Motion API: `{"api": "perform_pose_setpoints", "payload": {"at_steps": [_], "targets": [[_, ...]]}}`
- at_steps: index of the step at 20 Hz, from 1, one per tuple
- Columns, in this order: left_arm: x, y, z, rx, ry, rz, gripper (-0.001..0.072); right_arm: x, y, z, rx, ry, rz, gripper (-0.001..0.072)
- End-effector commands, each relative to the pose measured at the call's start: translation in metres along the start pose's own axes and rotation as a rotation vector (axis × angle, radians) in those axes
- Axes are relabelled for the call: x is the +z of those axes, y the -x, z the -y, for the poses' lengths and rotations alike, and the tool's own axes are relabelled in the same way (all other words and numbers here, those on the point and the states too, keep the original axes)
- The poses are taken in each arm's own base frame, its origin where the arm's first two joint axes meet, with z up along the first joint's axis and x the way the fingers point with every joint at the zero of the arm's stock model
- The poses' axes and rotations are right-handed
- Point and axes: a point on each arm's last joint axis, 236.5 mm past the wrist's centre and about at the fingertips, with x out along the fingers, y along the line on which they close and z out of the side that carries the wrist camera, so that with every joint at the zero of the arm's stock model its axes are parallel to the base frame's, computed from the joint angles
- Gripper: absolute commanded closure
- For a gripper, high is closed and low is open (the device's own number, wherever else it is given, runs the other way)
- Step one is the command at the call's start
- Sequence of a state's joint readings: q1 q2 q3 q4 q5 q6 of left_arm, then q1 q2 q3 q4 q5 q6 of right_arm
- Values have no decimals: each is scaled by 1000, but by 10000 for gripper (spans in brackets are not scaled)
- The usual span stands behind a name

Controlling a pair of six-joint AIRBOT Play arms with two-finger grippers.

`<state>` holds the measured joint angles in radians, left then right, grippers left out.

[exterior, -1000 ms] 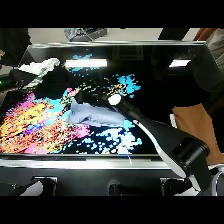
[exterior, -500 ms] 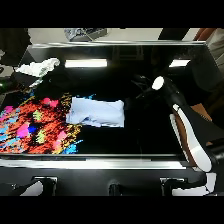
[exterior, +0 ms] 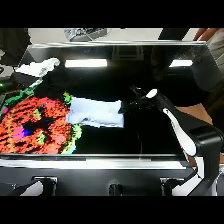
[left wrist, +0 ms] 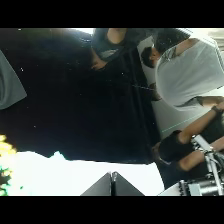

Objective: Fold the shirts.

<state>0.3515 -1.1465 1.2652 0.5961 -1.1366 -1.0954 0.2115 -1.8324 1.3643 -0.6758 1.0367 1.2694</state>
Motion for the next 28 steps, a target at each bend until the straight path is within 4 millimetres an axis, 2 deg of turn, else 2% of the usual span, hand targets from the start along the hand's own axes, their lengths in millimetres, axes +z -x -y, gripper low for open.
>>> {"api": "perform_pose_setpoints", "payload": {"at_steps": [1,2,4,6,8,10,11,14,17,20,23,26,28], "targets": [[0,0,0,0,0,0,668,-1,-12,-19,80,38,4,654],[0,0,0,0,0,0,668,4,-4,-33,132,116,28,656],[0,0,0,0,-7,-1,668,20,36,-56,169,274,92,657],[0,0,0,0,-14,-1,667,44,94,-66,133,316,189,657],[0,0,-1,0,-22,0,667,64,168,-65,63,306,298,657],[0,0,-1,1,-22,1,668,67,240,-52,-23,277,391,657],[0,0,-1,1,-22,2,667,61,273,-40,-82,260,417,657],[0,0,-1,2,-25,2,667,35,353,-1,-233,177,484,657],[0,0,-1,1,-25,1,668,20,420,27,-307,74,624,657],[0,0,0,0,-25,-2,667,5,466,60,-353,-44,724,657],[0,0,0,0,-25,-2,668,-6,496,86,-371,-151,799,657],[0,0,0,0,-25,-2,667,-18,516,102,-362,-248,850,657],[0,0,0,0,-25,-2,667,-37,517,106,-352,-294,818,657]]}}
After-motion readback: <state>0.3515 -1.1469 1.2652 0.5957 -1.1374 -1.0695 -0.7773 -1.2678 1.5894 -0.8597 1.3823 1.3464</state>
